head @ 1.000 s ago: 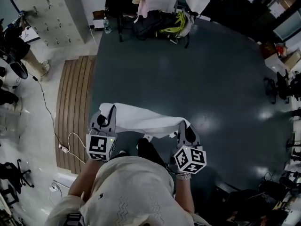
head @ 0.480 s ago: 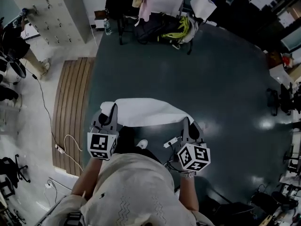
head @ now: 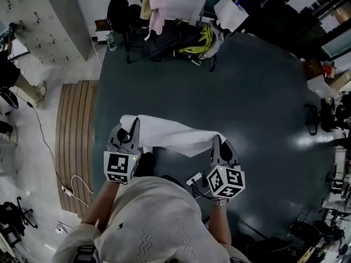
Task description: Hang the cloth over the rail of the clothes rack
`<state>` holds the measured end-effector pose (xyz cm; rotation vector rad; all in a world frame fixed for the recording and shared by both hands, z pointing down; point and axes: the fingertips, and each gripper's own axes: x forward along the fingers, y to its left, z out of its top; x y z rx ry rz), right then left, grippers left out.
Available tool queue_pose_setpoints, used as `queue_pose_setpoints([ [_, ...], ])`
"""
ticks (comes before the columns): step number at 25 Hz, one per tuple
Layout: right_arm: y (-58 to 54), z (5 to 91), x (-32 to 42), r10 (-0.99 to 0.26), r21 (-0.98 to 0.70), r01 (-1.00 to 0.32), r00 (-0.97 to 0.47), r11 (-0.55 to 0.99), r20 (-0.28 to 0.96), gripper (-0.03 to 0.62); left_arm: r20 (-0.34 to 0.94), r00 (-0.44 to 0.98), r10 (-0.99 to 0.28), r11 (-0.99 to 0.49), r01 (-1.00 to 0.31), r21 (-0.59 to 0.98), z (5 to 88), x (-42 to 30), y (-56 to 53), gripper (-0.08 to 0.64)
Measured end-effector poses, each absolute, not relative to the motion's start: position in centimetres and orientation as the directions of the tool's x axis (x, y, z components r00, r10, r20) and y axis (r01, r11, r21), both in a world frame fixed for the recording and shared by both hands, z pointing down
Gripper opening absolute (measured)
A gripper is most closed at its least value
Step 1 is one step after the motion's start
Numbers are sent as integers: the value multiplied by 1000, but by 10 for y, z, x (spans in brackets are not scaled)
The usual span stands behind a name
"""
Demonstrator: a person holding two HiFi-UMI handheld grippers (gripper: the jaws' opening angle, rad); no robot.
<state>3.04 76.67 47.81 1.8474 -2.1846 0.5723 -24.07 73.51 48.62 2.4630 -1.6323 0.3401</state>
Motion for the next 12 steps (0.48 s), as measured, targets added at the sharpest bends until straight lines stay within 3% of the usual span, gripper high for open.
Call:
queue_pose_setpoints([
  [12,635,465,22,-900,-155,-986,-122,62,418,25,286,395,-873,-411,-912,4,471,-264,587,14],
])
